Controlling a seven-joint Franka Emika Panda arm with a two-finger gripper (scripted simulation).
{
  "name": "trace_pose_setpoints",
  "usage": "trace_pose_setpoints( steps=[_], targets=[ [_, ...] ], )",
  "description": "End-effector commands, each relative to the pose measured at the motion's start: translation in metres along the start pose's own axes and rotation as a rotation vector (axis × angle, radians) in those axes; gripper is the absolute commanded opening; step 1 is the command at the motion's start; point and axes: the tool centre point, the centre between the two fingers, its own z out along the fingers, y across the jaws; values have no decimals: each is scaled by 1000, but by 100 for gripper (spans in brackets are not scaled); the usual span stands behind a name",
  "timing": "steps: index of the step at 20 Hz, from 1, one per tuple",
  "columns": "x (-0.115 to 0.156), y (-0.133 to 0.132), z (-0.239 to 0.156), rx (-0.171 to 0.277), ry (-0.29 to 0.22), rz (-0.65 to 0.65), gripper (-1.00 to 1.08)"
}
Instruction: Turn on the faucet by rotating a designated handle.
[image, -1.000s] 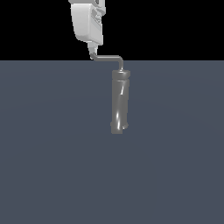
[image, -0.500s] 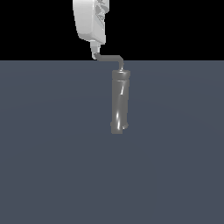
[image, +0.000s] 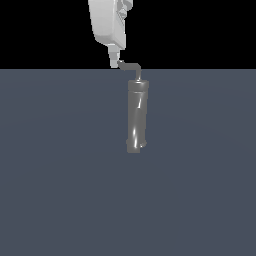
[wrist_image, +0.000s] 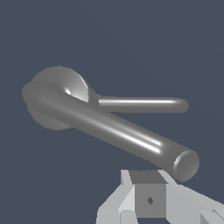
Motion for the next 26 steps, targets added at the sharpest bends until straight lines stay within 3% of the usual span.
trace_pose_setpoints(
  steps=[1, 4, 17, 18, 19, 26],
  targets=[
    [13, 9, 0, -5, 2, 12, -100],
    [8, 8, 0, -1, 2, 3, -100],
    [94, 18, 0, -5, 2, 11, -100],
    [94, 18, 0, -5, 2, 11, -100],
    [64, 17, 0, -5, -1, -33, -100],
    [92, 0, 0, -5, 0, -19, -100]
  ],
)
